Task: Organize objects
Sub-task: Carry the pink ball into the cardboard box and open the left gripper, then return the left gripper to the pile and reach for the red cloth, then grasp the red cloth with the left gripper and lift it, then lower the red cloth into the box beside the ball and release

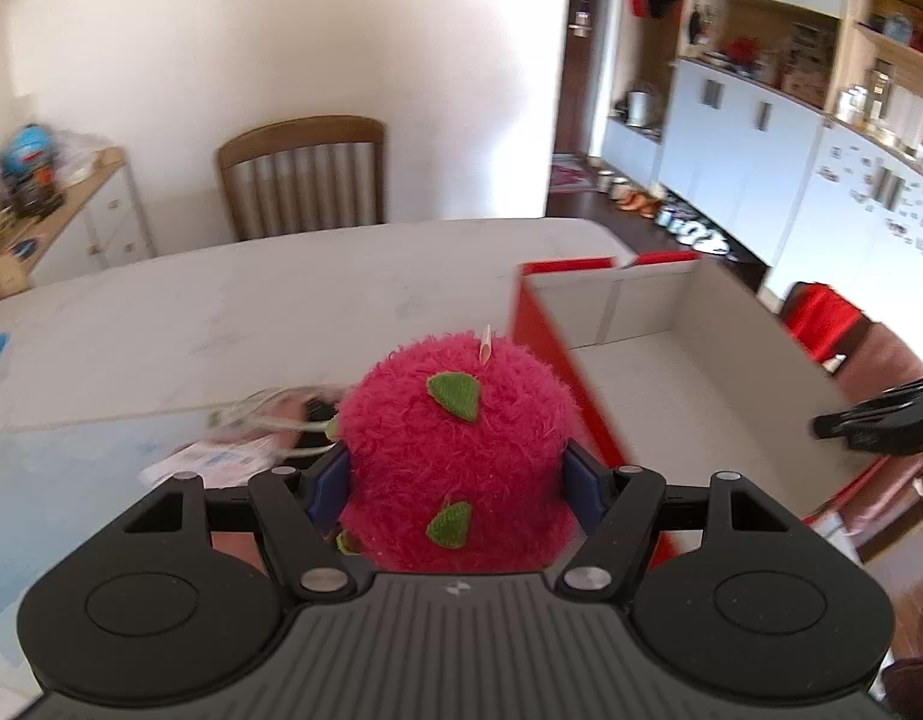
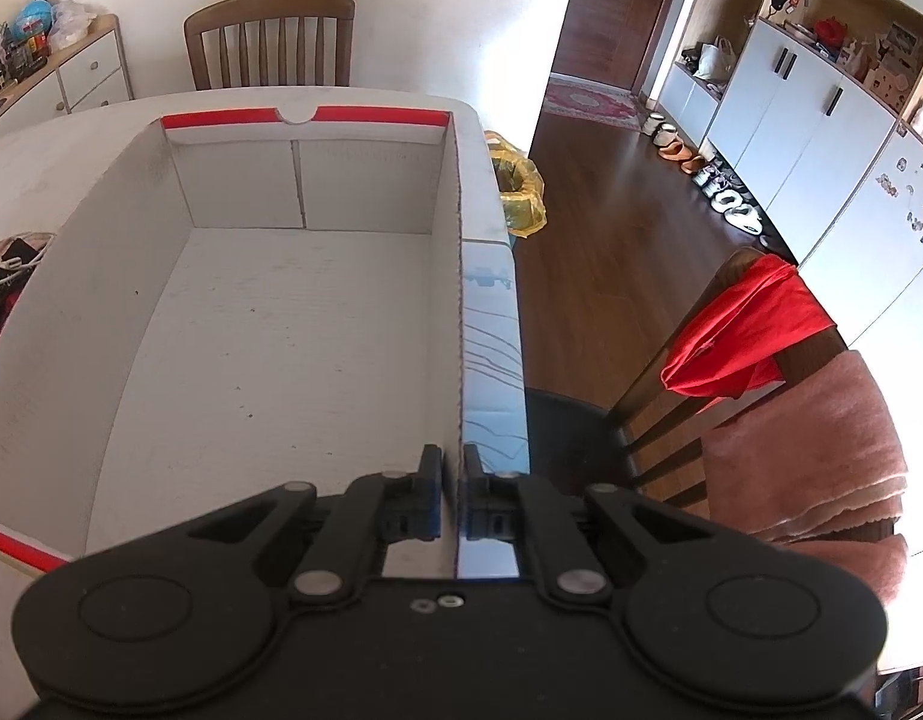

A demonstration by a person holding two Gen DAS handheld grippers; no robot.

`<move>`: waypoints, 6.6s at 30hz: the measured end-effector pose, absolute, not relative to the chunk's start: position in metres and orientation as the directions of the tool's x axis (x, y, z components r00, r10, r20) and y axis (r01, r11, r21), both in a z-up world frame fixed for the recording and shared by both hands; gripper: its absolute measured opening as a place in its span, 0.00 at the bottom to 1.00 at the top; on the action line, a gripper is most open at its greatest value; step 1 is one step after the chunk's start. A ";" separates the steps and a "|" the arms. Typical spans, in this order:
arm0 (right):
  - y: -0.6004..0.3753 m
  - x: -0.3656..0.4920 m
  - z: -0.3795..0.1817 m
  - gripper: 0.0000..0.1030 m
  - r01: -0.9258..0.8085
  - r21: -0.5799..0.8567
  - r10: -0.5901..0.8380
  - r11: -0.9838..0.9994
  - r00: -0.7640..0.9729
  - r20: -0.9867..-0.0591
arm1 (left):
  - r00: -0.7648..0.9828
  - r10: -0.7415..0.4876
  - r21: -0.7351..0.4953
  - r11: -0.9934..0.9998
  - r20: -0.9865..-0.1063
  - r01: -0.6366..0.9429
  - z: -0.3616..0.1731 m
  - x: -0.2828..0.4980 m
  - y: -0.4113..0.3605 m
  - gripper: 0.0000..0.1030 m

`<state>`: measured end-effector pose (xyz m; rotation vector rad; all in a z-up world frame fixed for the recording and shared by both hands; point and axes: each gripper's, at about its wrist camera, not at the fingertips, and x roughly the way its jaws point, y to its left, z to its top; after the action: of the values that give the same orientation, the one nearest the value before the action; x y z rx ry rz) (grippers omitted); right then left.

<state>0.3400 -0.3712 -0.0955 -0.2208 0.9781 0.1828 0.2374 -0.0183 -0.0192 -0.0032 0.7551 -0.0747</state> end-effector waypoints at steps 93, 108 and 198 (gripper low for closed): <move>-0.356 0.339 -0.095 0.05 -0.300 -0.144 0.033 0.943 0.515 -0.856 | 0.648 -0.171 -0.077 0.982 -0.742 0.170 -0.008 0.282 -0.034 0.86; -0.351 0.339 -0.096 0.06 -0.306 -0.164 0.018 0.938 0.516 -0.856 | 0.635 -0.060 -0.088 0.996 -0.770 -0.013 -0.047 0.250 0.061 1.00; -0.328 0.337 -0.102 0.05 -0.368 -0.153 0.063 0.917 0.513 -0.856 | 0.501 -0.339 -0.184 0.925 -0.796 0.333 -0.054 0.349 -0.149 0.25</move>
<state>0.3372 -0.3284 -0.1015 -0.3354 1.0030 0.2648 0.3491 -0.1492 -0.0543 -0.0068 0.9638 -0.4061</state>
